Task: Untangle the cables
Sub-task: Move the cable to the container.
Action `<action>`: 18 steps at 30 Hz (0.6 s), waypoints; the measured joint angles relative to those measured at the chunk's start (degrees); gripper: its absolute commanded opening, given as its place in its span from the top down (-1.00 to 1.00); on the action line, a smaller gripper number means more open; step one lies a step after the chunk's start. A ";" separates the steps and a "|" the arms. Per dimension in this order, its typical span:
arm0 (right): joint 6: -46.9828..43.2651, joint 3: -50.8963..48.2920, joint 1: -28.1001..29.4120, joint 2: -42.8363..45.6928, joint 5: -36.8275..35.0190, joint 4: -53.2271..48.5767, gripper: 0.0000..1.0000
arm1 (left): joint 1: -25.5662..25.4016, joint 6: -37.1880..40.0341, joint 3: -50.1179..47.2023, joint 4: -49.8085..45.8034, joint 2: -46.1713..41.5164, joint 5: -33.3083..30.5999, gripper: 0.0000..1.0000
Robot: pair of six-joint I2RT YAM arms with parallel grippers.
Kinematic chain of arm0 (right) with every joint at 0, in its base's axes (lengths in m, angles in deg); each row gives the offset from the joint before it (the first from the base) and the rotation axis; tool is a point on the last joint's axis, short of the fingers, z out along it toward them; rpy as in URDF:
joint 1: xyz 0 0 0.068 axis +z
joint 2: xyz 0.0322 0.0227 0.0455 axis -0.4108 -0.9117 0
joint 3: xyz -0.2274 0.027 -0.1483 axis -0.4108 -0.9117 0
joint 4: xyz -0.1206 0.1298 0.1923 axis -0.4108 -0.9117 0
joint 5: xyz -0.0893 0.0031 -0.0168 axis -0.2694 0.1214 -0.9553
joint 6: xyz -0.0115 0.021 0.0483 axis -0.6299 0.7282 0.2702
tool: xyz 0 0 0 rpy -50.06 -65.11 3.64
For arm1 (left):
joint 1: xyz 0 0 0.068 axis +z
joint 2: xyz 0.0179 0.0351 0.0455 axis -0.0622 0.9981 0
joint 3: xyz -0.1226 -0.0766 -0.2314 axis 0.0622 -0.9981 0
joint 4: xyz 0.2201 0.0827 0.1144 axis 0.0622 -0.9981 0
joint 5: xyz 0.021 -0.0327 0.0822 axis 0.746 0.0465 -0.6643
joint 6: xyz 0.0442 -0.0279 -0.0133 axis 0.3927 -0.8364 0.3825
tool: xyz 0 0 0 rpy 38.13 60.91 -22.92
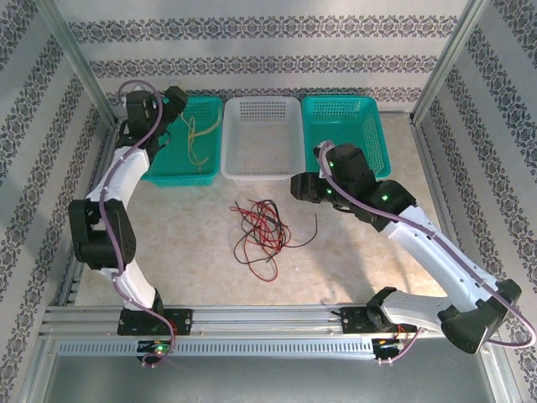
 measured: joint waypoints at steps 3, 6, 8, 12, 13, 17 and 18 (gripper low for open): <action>0.00 0.00 -0.02 -0.31 -0.35 -0.17 -0.07 | 0.00 0.92 -1.66 -3.76 -3.28 -1.27 -0.97; -0.02 0.00 -0.02 -0.42 -0.61 -0.22 -0.08 | 0.00 1.68 -5.16 -5.09 -5.66 -0.76 -0.82; 0.00 0.00 -0.04 -0.68 -0.96 -0.55 -0.07 | -0.11 1.77 -9.35 -5.22 -8.15 0.50 -0.72; 0.13 -0.31 -1.36 -1.60 -1.05 -0.83 -0.07 | -1.49 2.86 -12.98 -6.38 -11.43 3.13 -0.61; 0.33 -0.48 -1.88 -1.84 -1.05 -0.90 -0.06 | -2.29 3.26 -12.96 -6.45 -11.52 3.65 -0.57; 1.20 -0.76 -3.10 -3.10 -1.03 -0.83 -0.03 | -6.36 4.48 -11.19 -7.98 -8.98 5.97 -0.36; 1.36 -0.76 -3.13 -3.41 -1.01 -0.83 -0.03 | -7.32 4.50 -10.19 -8.24 -7.28 6.60 -0.35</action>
